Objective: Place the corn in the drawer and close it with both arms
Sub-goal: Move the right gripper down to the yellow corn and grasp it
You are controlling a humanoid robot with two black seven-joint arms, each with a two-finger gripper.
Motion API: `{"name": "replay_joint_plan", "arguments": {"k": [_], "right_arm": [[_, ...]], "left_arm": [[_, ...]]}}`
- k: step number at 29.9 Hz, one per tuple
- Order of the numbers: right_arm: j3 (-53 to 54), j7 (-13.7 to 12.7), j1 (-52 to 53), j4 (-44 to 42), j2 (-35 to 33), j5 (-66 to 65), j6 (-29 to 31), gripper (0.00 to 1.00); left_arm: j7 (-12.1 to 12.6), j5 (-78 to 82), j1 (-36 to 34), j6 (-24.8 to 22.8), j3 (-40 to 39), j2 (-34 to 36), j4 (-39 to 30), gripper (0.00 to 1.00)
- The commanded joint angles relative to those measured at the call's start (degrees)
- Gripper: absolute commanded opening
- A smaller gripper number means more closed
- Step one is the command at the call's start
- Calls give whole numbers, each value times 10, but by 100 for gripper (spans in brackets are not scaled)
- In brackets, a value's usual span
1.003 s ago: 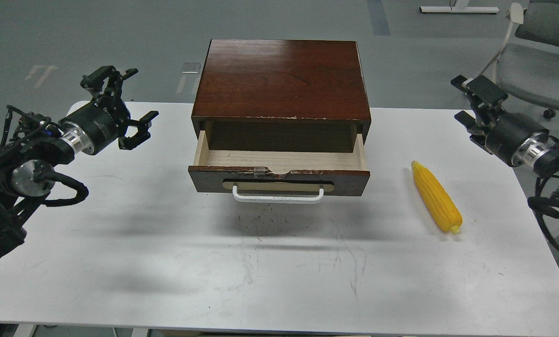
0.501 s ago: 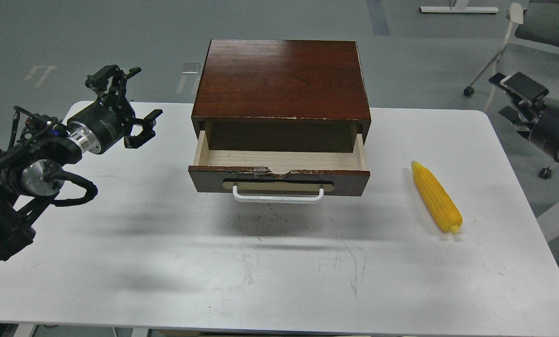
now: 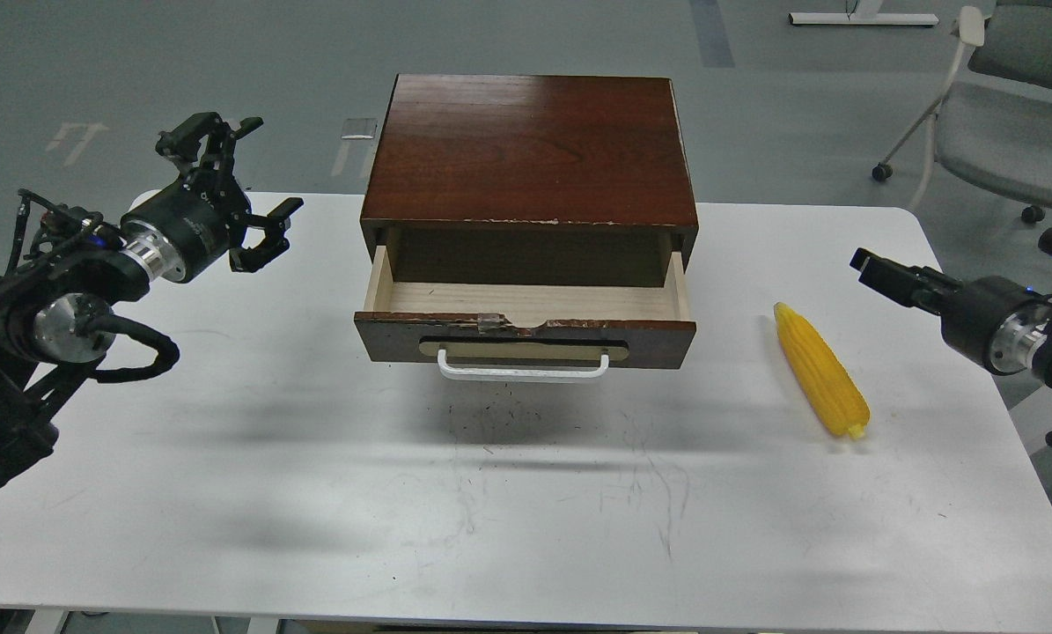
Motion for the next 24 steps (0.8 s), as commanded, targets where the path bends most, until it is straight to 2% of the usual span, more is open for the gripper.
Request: {"name": "replay_joint_plan", "arguments": {"k": [1, 8, 12, 16, 24], "right_arm": [[-33, -19, -1, 3, 8, -22, -9, 100], [-40, -19, -5, -4, 42, -102, -15, 99], [-67, -20, 5, -30, 72, -105, -13, 99], [-77, -18, 0, -93, 99, -104, -14, 99], [-78, -17, -15, -110, 153, -104, -19, 96]], "left_arm": [[0, 0, 2, 1, 0, 1, 0, 98], [1, 0, -3, 4, -2, 3, 1, 98], [1, 1, -3, 4, -1, 14, 2, 98], [0, 1, -3, 4, -1, 20, 2, 98], [0, 1, -2, -1, -1, 42, 2, 98]]}}
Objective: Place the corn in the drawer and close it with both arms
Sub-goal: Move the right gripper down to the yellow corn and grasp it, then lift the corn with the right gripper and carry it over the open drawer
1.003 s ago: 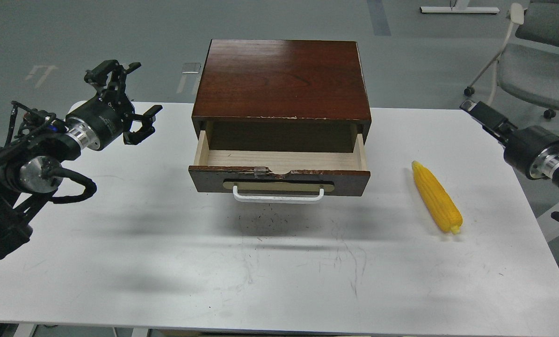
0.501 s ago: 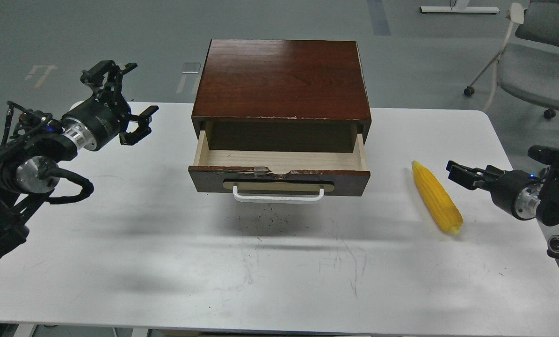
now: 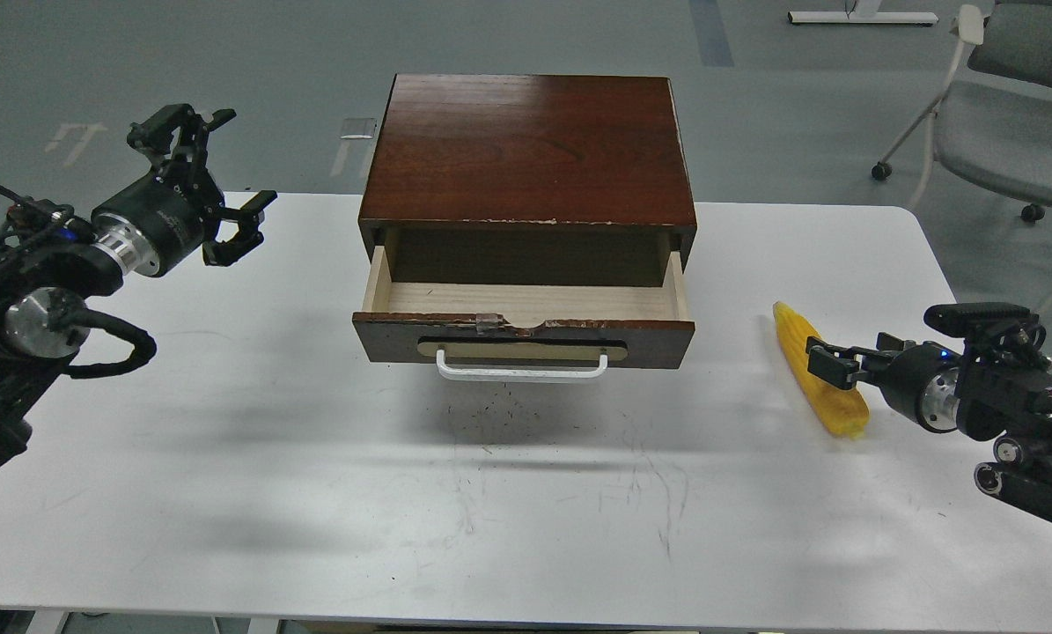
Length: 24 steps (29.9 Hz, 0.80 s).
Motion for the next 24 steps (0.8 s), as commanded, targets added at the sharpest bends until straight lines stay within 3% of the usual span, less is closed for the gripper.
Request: {"name": "replay_joint_plan", "arguments": {"k": [1, 6, 8, 10, 11, 12, 14, 18, 24], "right_arm": [[0, 0, -2, -7, 29, 0, -2, 95], [0, 0, -4, -9, 41, 0, -2, 93], [-5, 0, -7, -16, 41, 0, -1, 88], [-18, -5, -6, -25, 41, 3, -1, 67], [-20, -5, -6, -25, 41, 4, -1, 62], [-23, -8, -4, -23, 41, 6, 3, 47], [-24, -10, -4, -20, 41, 7, 4, 36], [-23, -11, 1, -15, 41, 8, 5, 3], [-17, -12, 16, 9, 28, 10, 3, 0]], "left_arm": [[0, 0, -1, -5, -1, 11, 0, 98], [0, 0, -1, -7, -1, 20, 0, 98], [-1, 0, -1, -7, 0, 21, 0, 98], [-2, 0, 0, -5, 0, 21, 0, 98], [-2, 0, 0, -4, 0, 21, 0, 98], [-2, 0, 0, -3, 0, 21, 0, 98], [-2, 0, 1, -2, 0, 21, 0, 98], [-2, 0, 0, -1, 0, 21, 0, 98], [-2, 0, 0, 0, 0, 21, 1, 98]]}}
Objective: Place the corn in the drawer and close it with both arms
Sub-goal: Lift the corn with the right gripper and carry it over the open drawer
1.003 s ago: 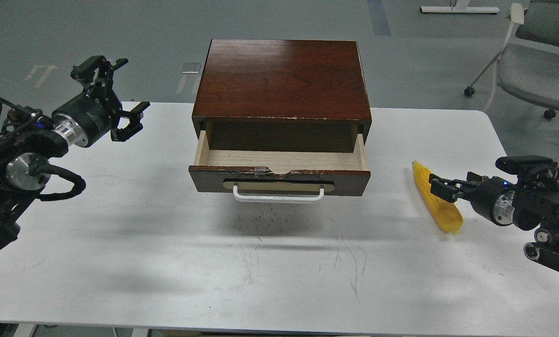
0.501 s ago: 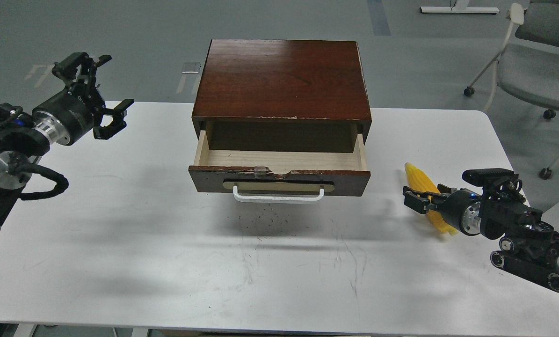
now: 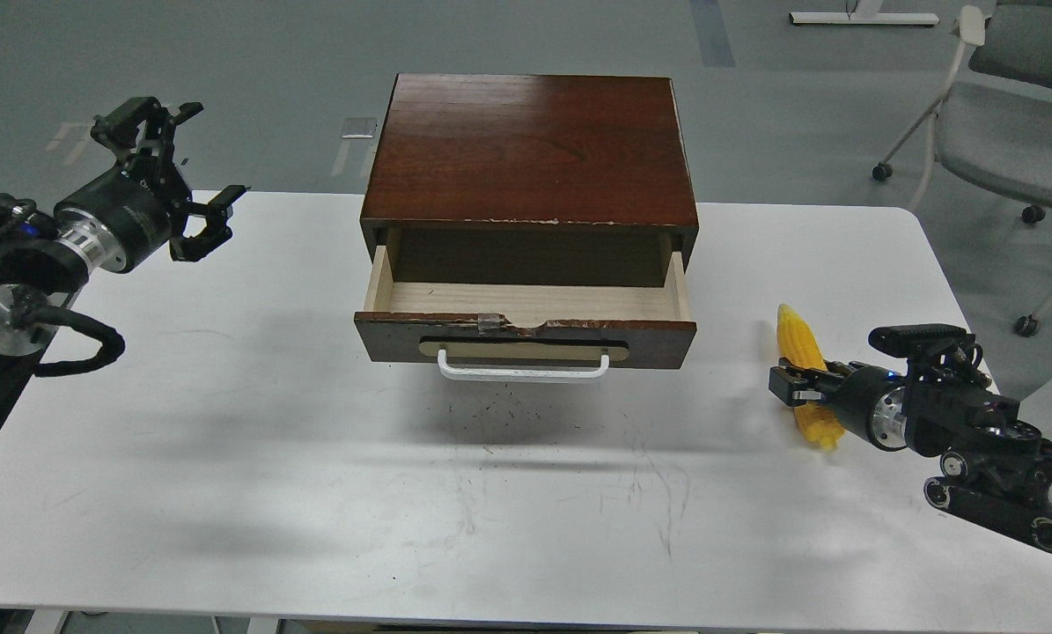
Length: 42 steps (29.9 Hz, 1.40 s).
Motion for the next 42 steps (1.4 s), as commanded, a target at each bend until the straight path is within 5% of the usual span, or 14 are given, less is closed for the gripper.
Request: {"name": "replay_joint_plan", "arguments": {"k": [1, 9, 12, 23, 28, 32, 42], "right_arm": [[4, -1, 15, 17, -12, 0, -3, 0], [2, 12, 154, 59, -87, -14, -14, 0], [-1, 39, 248, 76, -101, -76, -14, 0], [-3, 137, 410, 81, 18, -368, -13, 0], [-44, 137, 403, 78, 98, -439, -15, 0], [-88, 140, 410, 80, 122, -445, -28, 0], [-137, 146, 396, 78, 174, -445, -29, 0]], "left_arm": [[0, 0, 0, 1, 0, 0, 1, 98], [0, 0, -1, 1, -1, 0, 0, 98], [-1, 0, -1, 1, -1, 1, 0, 98], [-2, -1, 0, 4, -2, 1, 1, 98], [-7, -1, 1, 8, -2, 1, 1, 98], [-36, -1, 5, 16, -2, 1, 2, 98], [-40, -1, 6, 29, -2, 5, 7, 98]]}}
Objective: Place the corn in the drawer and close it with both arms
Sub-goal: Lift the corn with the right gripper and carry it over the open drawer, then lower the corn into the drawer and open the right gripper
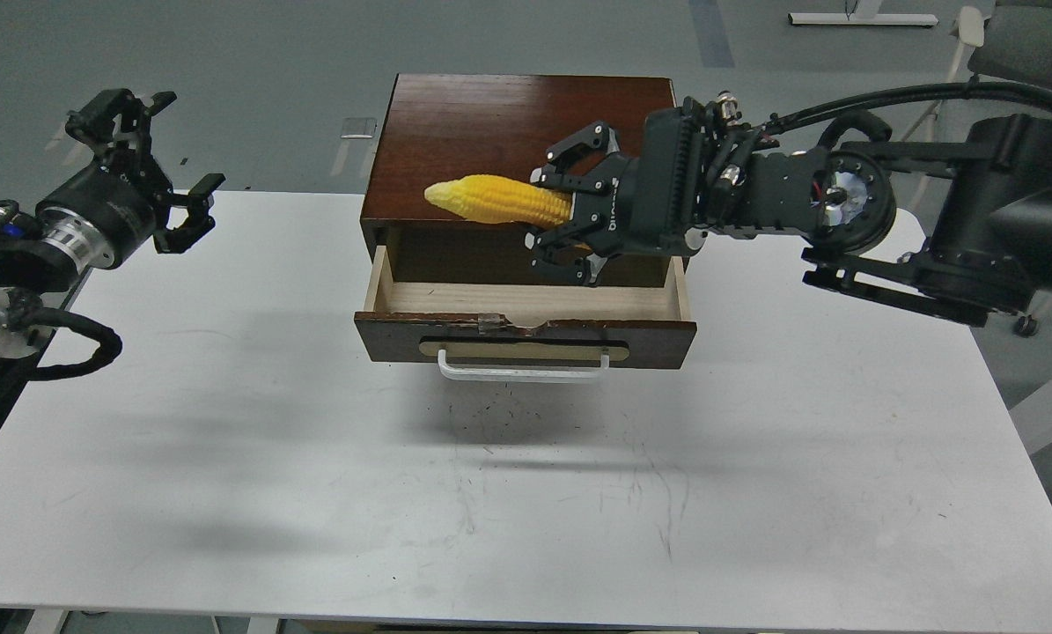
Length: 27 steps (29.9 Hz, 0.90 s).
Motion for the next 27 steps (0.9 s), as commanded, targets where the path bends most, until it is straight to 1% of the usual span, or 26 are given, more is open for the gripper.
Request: {"name": "replay_joint_plan", "arguments": {"k": [1, 17, 19, 22, 23, 24, 26, 27], "right_arm": [[-19, 1, -8, -2, 14, 1, 0, 0], [-21, 2, -36, -19, 23, 1, -1, 0], [-21, 2, -36, -19, 23, 1, -1, 2], [-20, 2, -38, -19, 23, 2, -2, 21], [-20, 2, -39, -20, 22, 2, -2, 33], [-20, 2, -39, -20, 22, 2, -2, 33], [-20, 3, -39, -25, 22, 5, -2, 52], [-19, 4, -38, -28, 21, 9, -2, 58]], "left_arm": [[0, 0, 0, 2, 0, 1, 0, 98], [-1, -1, 2, 7, 0, 9, 0, 98], [0, -1, 2, 7, 0, 11, 1, 98], [0, -1, 2, 7, 0, 16, 1, 98], [0, -1, 2, 7, 0, 17, 1, 98], [0, -1, 2, 7, 0, 17, 1, 98], [0, 0, 2, 7, 0, 17, 1, 98], [0, 0, 2, 7, 0, 17, 1, 98]]}}
